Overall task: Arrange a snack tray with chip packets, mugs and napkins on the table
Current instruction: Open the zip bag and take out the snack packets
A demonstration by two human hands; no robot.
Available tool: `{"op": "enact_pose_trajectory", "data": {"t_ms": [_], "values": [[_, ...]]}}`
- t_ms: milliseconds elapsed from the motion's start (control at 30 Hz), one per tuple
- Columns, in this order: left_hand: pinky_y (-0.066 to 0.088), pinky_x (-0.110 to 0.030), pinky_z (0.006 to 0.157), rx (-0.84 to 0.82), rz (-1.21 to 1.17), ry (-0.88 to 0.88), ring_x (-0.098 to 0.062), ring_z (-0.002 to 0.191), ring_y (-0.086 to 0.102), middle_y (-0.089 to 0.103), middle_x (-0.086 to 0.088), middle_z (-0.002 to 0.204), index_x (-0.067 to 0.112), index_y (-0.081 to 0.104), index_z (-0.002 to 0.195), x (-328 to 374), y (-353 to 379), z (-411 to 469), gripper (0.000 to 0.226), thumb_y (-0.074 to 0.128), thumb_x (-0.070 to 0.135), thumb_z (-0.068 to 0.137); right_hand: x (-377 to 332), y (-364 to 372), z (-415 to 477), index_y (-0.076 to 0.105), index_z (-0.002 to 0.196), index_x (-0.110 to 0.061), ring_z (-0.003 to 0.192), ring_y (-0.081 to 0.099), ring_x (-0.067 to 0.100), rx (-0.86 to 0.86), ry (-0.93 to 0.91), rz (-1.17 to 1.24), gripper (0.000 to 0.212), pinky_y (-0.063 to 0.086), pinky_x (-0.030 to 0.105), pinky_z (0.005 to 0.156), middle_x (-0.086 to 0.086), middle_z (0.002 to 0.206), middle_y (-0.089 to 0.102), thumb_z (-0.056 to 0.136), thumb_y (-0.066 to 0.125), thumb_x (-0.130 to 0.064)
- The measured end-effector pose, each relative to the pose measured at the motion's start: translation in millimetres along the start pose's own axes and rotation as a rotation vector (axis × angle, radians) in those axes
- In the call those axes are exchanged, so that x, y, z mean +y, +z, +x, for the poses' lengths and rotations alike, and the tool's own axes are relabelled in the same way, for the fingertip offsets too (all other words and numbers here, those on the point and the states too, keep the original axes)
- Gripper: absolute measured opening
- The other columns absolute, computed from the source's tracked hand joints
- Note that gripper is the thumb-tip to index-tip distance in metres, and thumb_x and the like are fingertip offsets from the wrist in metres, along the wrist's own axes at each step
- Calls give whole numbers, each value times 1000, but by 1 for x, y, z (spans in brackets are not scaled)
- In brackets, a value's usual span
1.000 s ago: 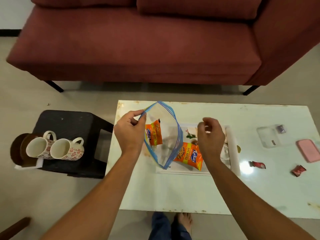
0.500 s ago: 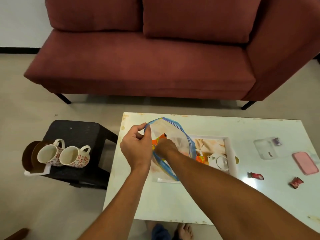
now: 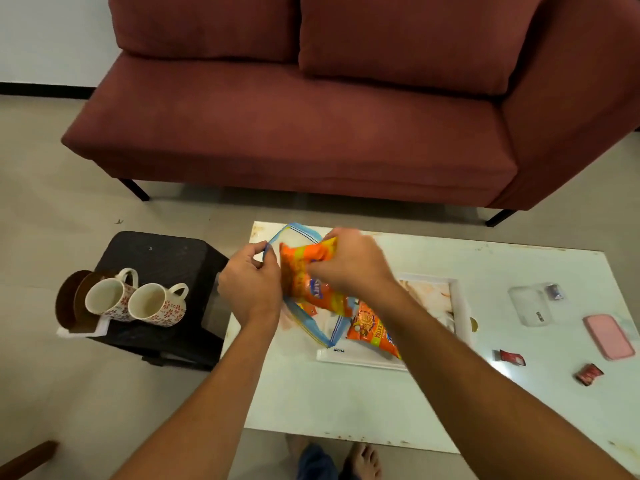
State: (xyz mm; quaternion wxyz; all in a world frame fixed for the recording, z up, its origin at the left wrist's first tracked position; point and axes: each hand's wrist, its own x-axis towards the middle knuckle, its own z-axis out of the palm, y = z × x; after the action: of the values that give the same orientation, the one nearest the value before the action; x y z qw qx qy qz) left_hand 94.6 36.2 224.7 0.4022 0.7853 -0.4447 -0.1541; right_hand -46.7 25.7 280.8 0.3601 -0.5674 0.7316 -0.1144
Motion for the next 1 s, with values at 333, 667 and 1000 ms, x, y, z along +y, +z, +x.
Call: {"op": "enact_pose_trajectory", "data": {"t_ms": [333,667,1000], "values": [[57,-30,63,-23,87,54,-19,74,72,79,-6,95,15,77,108,-10,11,2,21,69,28,93,141,-51,35,55,114,-9,71,69,19,65,529,617,47,49,24,45,9,89,68,78,83,-20],[51,-19,52,-72,31,124,-4,56,60,75,1,84,17,77,108,-50,37,-20,26,68,35,92,230,83,95,60,127,2,73,70,30,-50,736,756,58,57,37,54,21,102,73,79,87,-15],[53,-23,53,-134,-16,140,-9,60,65,76,0,82,16,78,105,-10,29,-32,19,71,27,92,114,24,-1,72,101,-32,84,69,7,533,69,470,22,60,31,73,-18,91,72,87,56,-37]]}}
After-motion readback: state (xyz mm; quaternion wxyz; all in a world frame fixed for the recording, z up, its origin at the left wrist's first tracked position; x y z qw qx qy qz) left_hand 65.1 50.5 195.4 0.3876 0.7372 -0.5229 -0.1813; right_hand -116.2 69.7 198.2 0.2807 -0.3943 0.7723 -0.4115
